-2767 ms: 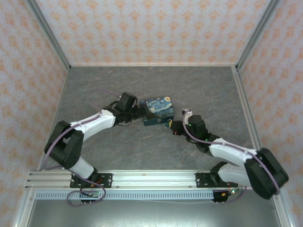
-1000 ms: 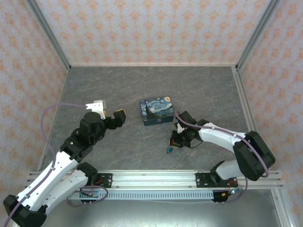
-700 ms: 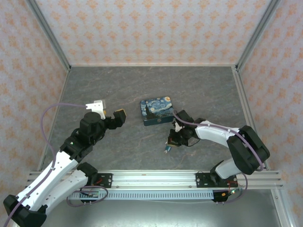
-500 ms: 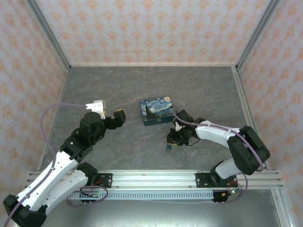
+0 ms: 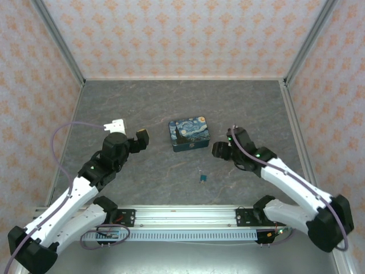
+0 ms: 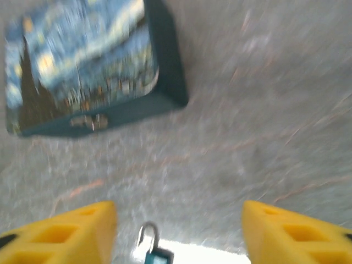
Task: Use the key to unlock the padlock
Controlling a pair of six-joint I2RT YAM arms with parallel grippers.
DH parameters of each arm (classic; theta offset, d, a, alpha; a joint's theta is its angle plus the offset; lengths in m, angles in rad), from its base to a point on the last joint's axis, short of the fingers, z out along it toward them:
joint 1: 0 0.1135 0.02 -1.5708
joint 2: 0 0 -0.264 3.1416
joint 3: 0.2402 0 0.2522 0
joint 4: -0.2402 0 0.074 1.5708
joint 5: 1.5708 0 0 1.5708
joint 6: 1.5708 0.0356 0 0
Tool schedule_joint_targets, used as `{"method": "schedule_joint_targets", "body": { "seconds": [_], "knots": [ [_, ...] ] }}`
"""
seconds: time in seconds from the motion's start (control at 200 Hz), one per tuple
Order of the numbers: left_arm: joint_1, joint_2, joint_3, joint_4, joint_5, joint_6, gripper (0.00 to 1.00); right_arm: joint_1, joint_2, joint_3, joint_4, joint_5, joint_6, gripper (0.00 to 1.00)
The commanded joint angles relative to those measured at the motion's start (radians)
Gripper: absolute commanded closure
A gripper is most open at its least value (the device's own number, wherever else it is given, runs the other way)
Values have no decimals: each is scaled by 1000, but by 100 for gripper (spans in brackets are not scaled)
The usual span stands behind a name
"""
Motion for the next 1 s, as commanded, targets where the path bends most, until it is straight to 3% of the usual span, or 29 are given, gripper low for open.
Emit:
{"method": "schedule_joint_targets", "body": {
  "seconds": [0.0, 0.17, 0.405, 0.576, 0.761, 0.991],
  "knots": [
    [15, 34, 9, 72, -90, 122, 0, -21, -101, 12, -13, 266, -102, 23],
    [52, 102, 12, 153, -176, 257, 1, -84, -170, -8, 66, 384, -239, 0],
    [139, 223, -12, 233, -260, 324, 1, -278, -175, -203, 364, 397, -360, 1],
    [186, 319, -101, 455, -245, 375, 1, -427, -47, -326, 640, 324, -380, 1],
    [249, 406, -171, 636, -169, 396, 1, -453, 135, -407, 978, 283, -431, 1],
    [304, 463, -218, 777, -55, 408, 1, -464, 242, -421, 1182, 231, -488, 1]
  ]
}}
